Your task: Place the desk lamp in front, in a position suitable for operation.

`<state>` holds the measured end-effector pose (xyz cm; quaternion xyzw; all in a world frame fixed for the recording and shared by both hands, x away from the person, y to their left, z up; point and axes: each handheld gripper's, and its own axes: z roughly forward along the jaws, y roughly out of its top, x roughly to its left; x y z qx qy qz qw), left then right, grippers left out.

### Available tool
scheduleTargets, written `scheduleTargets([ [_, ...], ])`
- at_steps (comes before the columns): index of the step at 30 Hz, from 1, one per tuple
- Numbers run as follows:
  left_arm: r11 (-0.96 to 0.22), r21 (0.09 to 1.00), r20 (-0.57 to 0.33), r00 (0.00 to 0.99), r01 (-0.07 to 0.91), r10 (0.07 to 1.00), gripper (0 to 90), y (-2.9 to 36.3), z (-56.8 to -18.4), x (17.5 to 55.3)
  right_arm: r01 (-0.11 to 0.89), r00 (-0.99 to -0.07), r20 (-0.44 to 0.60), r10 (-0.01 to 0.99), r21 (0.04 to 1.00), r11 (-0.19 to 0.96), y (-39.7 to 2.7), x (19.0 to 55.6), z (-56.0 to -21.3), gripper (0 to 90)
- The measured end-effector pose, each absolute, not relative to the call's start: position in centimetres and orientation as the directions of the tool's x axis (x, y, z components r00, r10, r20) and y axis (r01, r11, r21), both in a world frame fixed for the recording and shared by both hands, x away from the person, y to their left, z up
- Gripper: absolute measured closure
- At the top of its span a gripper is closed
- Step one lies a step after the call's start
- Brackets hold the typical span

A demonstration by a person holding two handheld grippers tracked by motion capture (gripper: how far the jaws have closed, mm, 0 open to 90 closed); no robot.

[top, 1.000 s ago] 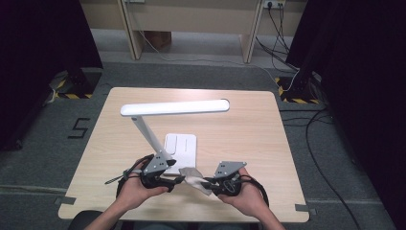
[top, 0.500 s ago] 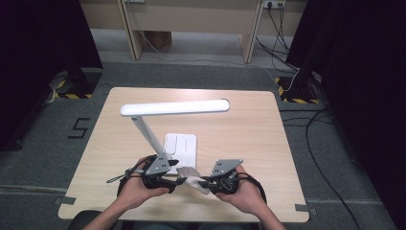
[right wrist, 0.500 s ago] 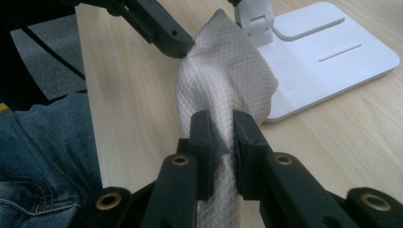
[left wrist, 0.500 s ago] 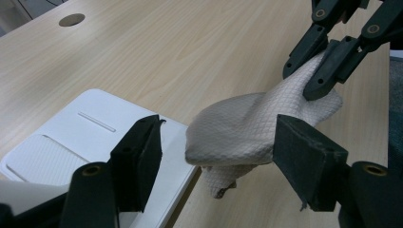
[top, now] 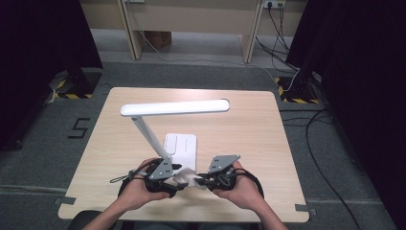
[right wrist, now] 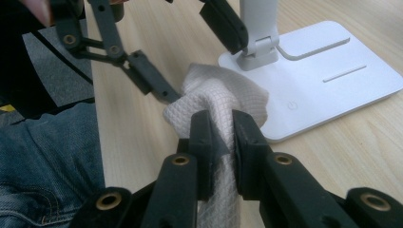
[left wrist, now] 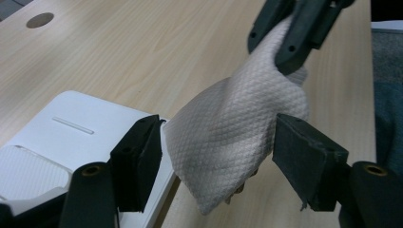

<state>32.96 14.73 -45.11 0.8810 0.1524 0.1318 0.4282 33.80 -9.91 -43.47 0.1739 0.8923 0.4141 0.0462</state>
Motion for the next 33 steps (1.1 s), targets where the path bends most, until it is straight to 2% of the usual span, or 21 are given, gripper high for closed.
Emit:
scheduleTargets([
  [7,-0.574,0.806,0.077,0.935,0.146,0.346,32.0,15.2,-44.8,32.4,0.269,-0.934,0.053,0.353,0.752,0.601,-10.0,34.0,-43.5,80.7],
  [15,-0.627,0.768,0.125,0.929,0.131,0.348,32.3,14.8,-45.5,33.0,0.253,-0.941,0.051,0.334,0.764,0.594,-9.8,33.8,-43.0,80.7],
  [19,-0.641,0.761,0.157,0.93,0.101,0.333,41.9,14.6,-45.7,33.0,0.254,-0.943,0.062,0.328,0.773,0.582,-9.8,33.9,-42.8,80.7],
  [25,-0.622,0.776,0.164,0.916,0.109,0.365,73.8,15.0,-45.6,32.9,0.265,-0.942,0.091,0.322,0.791,0.552,-9.5,33.7,-42.6,80.8],
  [27,-0.608,0.784,0.164,0.904,0.124,0.395,80.8,15.4,-45.4,32.7,0.259,-0.944,0.091,0.316,0.798,0.544,-9.3,33.7,-42.6,80.7],
  [33,-0.546,0.823,0.143,0.872,0.158,0.467,84.3,16.8,-44.8,32.2,0.25,-0.945,0.097,0.313,0.831,0.497,-8.4,33.9,-42.6,79.6],
])
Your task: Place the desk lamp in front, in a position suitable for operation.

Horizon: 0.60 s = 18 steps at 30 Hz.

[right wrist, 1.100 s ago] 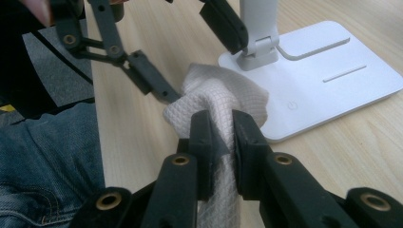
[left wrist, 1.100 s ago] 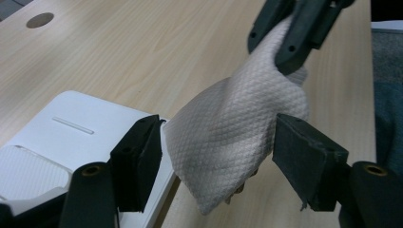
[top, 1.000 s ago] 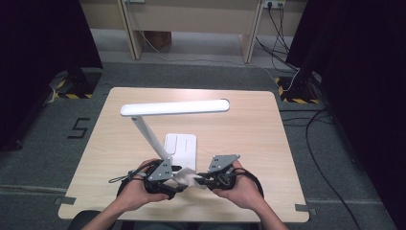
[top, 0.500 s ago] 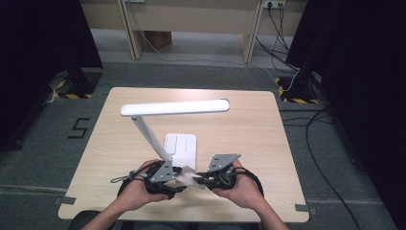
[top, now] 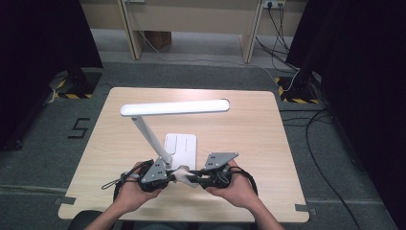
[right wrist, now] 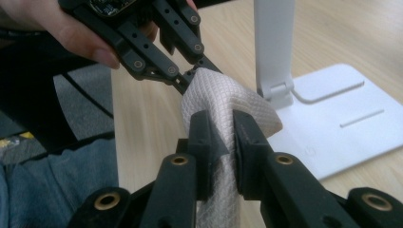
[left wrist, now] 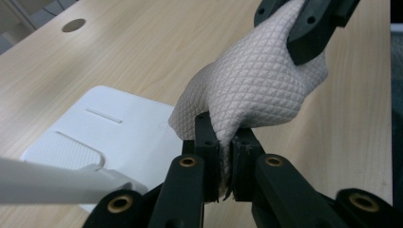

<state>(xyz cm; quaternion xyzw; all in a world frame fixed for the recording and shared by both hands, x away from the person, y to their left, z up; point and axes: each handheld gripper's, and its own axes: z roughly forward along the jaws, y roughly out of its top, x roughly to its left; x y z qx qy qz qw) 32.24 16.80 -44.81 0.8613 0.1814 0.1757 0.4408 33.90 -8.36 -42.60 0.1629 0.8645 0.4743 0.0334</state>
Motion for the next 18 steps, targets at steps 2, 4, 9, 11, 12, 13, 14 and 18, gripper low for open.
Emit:
scheduleTargets([
  [2,-0.525,0.834,0.138,0.859,0.168,0.494,84.5,17.3,-44.7,32.1,0.248,-0.944,0.101,0.314,0.844,0.476,-8.0,34.0,-42.7,78.2],
  [4,-0.525,0.835,0.153,0.846,0.167,0.512,84.6,17.8,-44.6,31.9,0.242,-0.947,0.104,0.304,0.853,0.462,-7.5,34.1,-43.0,73.8],
  [9,-0.535,0.826,0.185,0.812,0.176,0.553,84.6,18.9,-44.7,31.7,0.248,-0.94,0.116,0.32,0.879,0.409,-7.1,34.3,-43.1,58.7],
  [11,-0.544,0.82,0.205,0.795,0.18,0.571,84.6,19.4,-44.7,31.8,0.253,-0.933,0.121,0.339,0.891,0.378,-7.3,34.5,-42.9,54.6],
  [12,-0.548,0.816,0.214,0.786,0.183,0.581,84.6,19.7,-44.6,31.7,0.259,-0.927,0.126,0.352,0.895,0.362,-7.4,34.6,-42.8,53.4],
  [13,-0.544,0.817,0.215,0.776,0.19,0.593,84.5,20.0,-44.6,31.7,0.26,-0.923,0.126,0.364,0.901,0.347,-7.6,34.8,-42.8,52.9],
  [14,-0.538,0.82,0.214,0.769,0.194,0.603,84.5,20.3,-44.5,31.6,0.266,-0.916,0.131,0.38,0.906,0.328,-7.8,34.9,-42.8,52.6],
  [18,-0.533,0.821,0.224,0.743,0.206,0.631,84.5,21.7,-43.9,31.5,0.302,-0.877,0.148,0.458,0.91,0.284,-8.5,36.0,-43.2,54.3],
])
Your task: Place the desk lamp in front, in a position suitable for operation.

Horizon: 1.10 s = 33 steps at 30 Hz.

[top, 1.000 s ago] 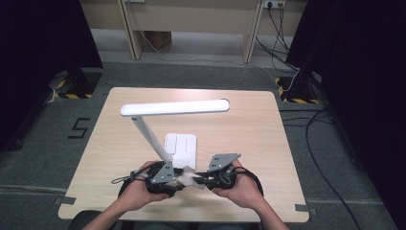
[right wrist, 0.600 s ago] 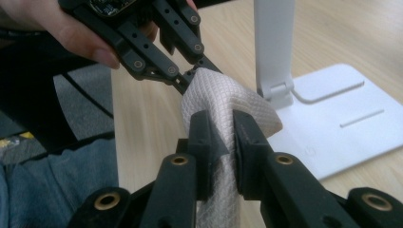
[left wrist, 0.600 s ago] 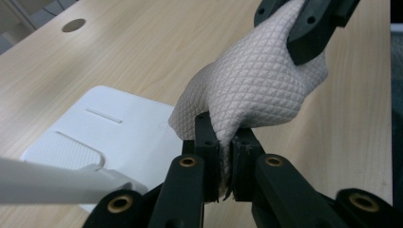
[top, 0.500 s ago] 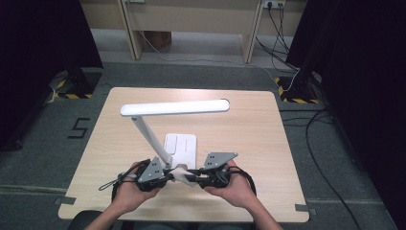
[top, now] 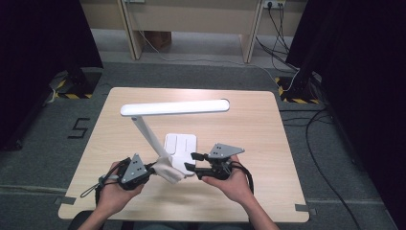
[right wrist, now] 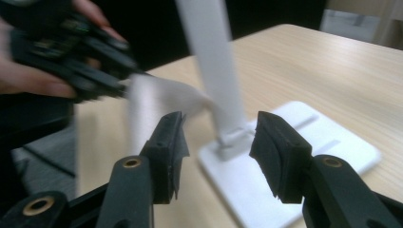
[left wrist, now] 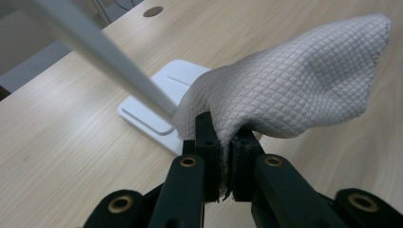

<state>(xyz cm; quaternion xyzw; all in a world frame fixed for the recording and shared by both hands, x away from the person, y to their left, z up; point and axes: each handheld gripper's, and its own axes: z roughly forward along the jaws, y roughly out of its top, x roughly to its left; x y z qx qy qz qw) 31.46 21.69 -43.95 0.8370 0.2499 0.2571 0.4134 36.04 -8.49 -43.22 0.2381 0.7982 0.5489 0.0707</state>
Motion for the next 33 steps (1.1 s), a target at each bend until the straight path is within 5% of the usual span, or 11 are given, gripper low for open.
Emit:
scheduleTargets([
  [6,-0.523,0.82,0.232,0.701,0.233,0.675,84.4,23.6,-43.3,31.5,0.345,-0.808,0.109,0.579,0.884,0.316,-8.2,37.5,-45.3,58.4],
  [18,-0.471,0.844,0.225,0.63,0.255,0.743,84.5,25.7,-41.9,31.8,0.381,-0.802,0.048,0.596,0.809,0.448,-5.1,38.1,-49.4,70.2],
  [33,-0.409,0.884,0.214,0.584,0.225,0.783,84.5,27.0,-38.9,32.4,0.421,-0.781,0.078,0.62,0.799,0.43,-5.2,38.8,-51.2,81.8],
])
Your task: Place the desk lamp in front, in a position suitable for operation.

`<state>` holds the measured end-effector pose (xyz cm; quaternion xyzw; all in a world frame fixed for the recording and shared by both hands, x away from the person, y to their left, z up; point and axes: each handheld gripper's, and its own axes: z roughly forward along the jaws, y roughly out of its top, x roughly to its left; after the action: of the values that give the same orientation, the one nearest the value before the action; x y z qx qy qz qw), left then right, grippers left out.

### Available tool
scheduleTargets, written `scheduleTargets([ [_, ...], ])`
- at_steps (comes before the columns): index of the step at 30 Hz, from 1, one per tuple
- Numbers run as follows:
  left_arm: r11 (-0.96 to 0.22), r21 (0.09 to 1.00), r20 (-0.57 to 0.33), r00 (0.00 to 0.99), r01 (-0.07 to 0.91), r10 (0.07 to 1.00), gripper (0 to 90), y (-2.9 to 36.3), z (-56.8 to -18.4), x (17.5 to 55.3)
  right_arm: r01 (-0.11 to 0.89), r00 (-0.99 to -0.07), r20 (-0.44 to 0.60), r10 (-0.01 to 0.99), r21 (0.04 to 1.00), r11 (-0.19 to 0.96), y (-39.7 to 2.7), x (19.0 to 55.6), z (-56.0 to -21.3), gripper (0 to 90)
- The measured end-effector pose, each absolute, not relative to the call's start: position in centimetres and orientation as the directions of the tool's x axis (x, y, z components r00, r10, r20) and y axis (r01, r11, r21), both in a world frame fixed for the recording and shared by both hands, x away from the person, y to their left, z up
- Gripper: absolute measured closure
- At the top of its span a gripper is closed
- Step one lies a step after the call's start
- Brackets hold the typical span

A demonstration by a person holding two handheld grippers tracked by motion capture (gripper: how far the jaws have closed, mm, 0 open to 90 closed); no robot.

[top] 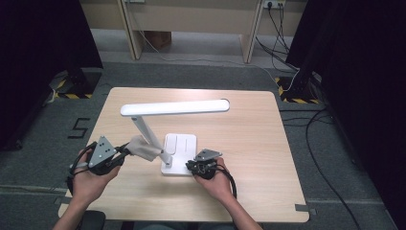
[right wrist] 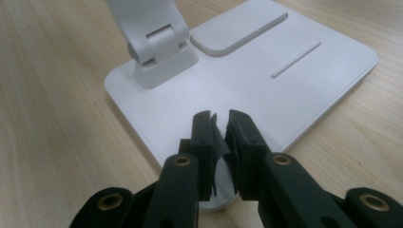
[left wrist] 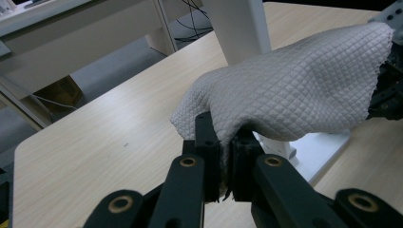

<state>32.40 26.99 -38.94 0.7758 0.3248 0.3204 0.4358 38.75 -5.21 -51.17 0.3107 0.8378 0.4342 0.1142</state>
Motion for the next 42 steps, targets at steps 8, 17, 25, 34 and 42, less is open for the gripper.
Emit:
scheduleTargets([
  [8,-0.393,0.899,0.232,0.55,0.194,0.802,84.5,27.9,-37.1,32.6,0.402,-0.784,0.055,0.619,0.804,0.438,-5.1,38.8,-51.3,83.7],
  [17,-0.372,0.916,0.249,0.51,0.153,0.823,84.5,28.8,-34.8,32.9,0.384,-0.781,0.036,0.624,0.815,0.434,-5.0,38.6,-51.5,87.9],
  [25,-0.357,0.925,0.253,0.488,0.131,0.835,84.6,29.0,-33.3,33.2,0.374,-0.782,0.024,0.623,0.818,0.438,-4.9,38.6,-51.5,90.0],
  [34,-0.34,0.935,0.263,0.45,0.098,0.854,84.6,29.3,-31.2,33.4,0.374,-0.781,0.024,0.624,0.817,0.438,-4.8,38.6,-51.5,90.0],
  [42,-0.345,0.936,0.285,0.413,0.077,0.865,84.6,29.2,-29.7,33.5,0.375,-0.78,0.025,0.625,0.817,0.437,-4.8,38.6,-51.5,90.0],
])
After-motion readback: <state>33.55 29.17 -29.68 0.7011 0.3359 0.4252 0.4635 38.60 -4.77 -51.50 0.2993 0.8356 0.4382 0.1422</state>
